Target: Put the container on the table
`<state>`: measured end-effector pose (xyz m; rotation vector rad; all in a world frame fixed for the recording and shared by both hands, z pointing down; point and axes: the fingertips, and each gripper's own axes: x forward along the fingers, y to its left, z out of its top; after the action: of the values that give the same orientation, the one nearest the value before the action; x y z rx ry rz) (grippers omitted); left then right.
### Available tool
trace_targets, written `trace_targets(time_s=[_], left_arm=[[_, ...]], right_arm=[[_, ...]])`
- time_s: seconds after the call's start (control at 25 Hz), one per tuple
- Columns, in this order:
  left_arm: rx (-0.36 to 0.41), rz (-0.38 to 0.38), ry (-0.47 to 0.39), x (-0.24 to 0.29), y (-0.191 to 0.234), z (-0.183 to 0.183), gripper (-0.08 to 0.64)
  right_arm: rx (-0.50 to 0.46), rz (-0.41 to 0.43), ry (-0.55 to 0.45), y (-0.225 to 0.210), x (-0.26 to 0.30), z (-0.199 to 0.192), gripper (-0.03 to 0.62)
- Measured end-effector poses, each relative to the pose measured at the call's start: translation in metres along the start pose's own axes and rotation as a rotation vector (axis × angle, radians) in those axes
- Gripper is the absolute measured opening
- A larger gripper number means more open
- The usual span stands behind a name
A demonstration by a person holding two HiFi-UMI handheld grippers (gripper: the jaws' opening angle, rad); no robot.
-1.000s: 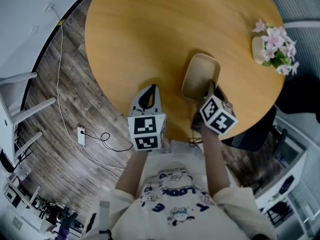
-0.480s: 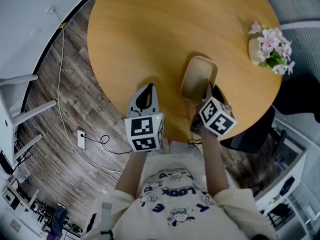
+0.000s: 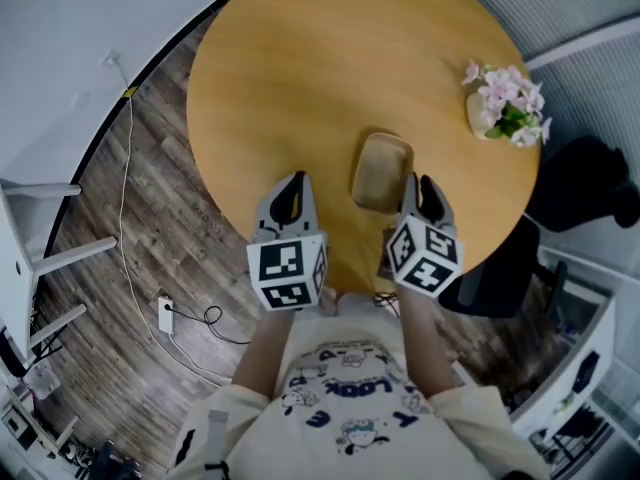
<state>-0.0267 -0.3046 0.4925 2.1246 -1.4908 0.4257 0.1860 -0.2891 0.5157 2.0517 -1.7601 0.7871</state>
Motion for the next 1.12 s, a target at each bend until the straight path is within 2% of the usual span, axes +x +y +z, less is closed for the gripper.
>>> trace_targets(time_s=[0.16, 0.56, 1.12], left_arm=[[0.022, -0.022, -0.066, -0.009, -0.008, 0.027, 0.003], [0.065, -0.064, -0.229, -0.034, -0.027, 0.087, 0.004], [0.103, -0.085, -0.346, -0.061, -0.042, 0.123, 0.003]], right_arm=[[-0.033, 0.038, -0.095, 0.012, -0.02, 0.026, 0.063], [-0.019, 0.091, -0.262, 0.022, -0.057, 0.075, 0.037], [-0.03, 0.131, -0.425, 0.031, -0.091, 0.118, 0.037]])
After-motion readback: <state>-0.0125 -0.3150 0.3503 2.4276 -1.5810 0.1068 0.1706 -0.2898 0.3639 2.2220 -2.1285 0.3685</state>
